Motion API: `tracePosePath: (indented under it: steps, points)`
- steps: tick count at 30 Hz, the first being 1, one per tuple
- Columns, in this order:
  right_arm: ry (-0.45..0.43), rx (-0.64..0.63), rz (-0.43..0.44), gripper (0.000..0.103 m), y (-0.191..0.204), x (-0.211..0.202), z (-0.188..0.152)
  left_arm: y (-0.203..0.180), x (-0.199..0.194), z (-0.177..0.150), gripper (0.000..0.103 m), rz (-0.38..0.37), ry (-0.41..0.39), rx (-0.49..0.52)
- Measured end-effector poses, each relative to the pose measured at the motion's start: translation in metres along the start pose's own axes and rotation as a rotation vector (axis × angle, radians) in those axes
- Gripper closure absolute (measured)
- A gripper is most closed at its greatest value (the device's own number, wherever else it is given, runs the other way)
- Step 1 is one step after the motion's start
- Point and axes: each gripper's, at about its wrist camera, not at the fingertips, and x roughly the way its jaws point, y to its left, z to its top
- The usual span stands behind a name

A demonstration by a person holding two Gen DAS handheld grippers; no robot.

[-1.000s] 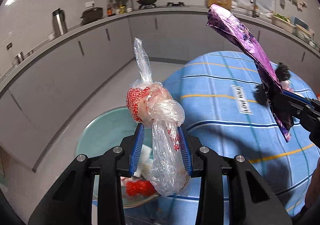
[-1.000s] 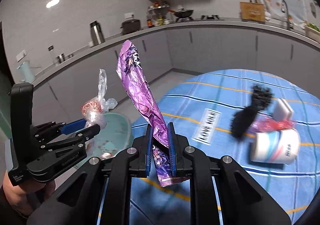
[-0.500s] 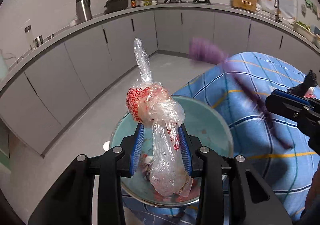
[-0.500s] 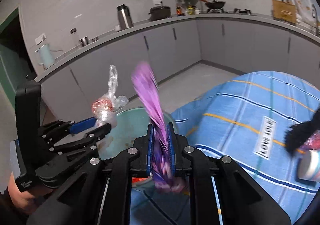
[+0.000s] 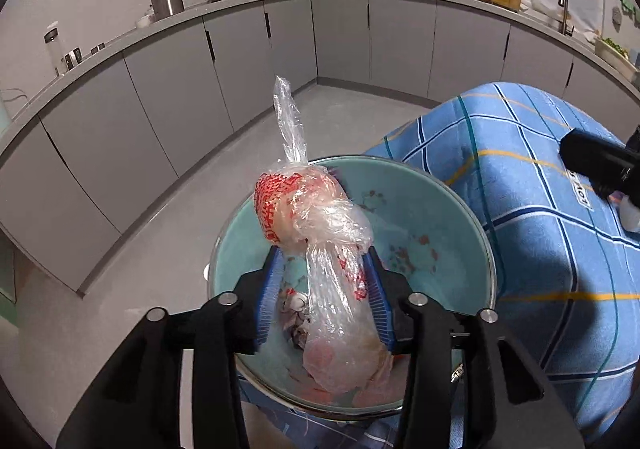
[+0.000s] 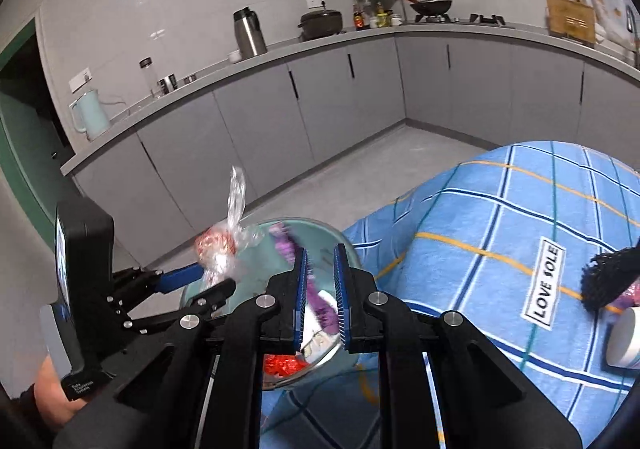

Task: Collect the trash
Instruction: 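Open both tools to drop the bag and wrapper into the bucket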

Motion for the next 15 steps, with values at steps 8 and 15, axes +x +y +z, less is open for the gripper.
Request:
tracePosePath:
  steps: [8,15]
  points:
    - [0.01,0.03,-0.009,0.084,-0.01,-0.003,-0.013,-0.004,0.003,-0.003,0.028,0.039,0.005,0.008]
    - [0.0,0.027,-0.018,0.07,-0.011,-0.008,-0.014,0.001,-0.002,0.0,0.014,0.071,-0.008,-0.005]
